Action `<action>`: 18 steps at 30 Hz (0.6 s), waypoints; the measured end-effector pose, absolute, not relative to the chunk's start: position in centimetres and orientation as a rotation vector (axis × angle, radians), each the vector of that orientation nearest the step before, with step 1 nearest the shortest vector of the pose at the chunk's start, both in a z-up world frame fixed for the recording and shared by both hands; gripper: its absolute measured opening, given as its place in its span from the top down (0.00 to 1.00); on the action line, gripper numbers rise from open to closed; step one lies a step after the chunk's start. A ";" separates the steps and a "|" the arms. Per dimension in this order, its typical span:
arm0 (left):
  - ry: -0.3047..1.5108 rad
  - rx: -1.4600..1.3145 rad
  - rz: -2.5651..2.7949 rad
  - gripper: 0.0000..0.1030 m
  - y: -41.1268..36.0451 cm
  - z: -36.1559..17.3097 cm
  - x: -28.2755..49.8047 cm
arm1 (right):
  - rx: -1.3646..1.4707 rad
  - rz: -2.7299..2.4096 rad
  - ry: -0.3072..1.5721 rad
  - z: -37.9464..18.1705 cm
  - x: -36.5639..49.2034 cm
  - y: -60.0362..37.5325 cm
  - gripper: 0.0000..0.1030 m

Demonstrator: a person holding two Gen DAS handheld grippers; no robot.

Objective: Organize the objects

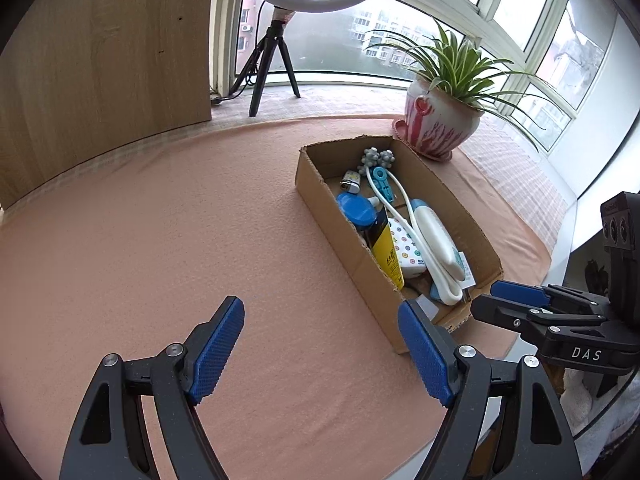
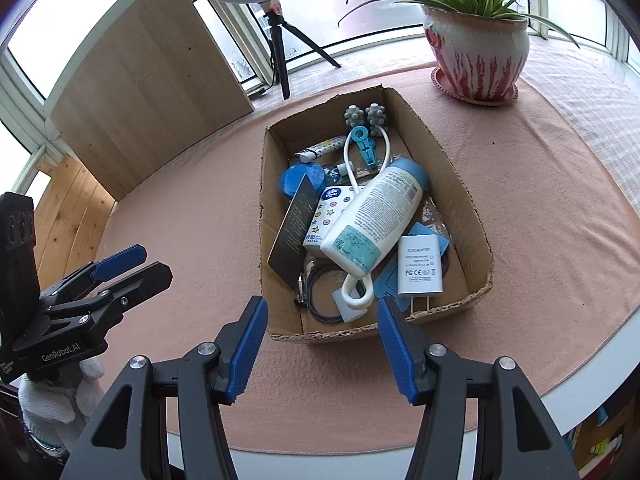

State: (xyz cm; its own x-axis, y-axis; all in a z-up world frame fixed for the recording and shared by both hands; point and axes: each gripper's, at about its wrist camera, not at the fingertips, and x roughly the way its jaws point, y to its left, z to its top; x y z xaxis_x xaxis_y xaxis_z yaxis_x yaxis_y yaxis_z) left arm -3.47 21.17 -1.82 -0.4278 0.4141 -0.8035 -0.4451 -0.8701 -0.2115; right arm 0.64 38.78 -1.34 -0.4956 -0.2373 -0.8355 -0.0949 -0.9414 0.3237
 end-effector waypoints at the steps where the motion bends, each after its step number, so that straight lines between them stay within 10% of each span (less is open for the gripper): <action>1: 0.039 -1.280 2.306 0.20 20.6 -1.7 -3.4 | 1.527 -2.592 -0.498 -1.2 0.5 38.2 0.48; 18: -0.050 -1.326 2.519 0.20 8.6 -1.0 -1.7 | 1.430 -2.563 -0.249 0.4 -1.4 26.6 0.40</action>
State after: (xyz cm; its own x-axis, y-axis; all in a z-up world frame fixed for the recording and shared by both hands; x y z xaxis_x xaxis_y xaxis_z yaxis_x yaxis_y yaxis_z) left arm -1.71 8.58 -1.01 -0.5323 0.2732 -0.8013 -0.2411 -0.9562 -0.1659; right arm -1.38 26.59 0.39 -0.5140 -0.2514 -0.8201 0.0886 -0.9665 0.2408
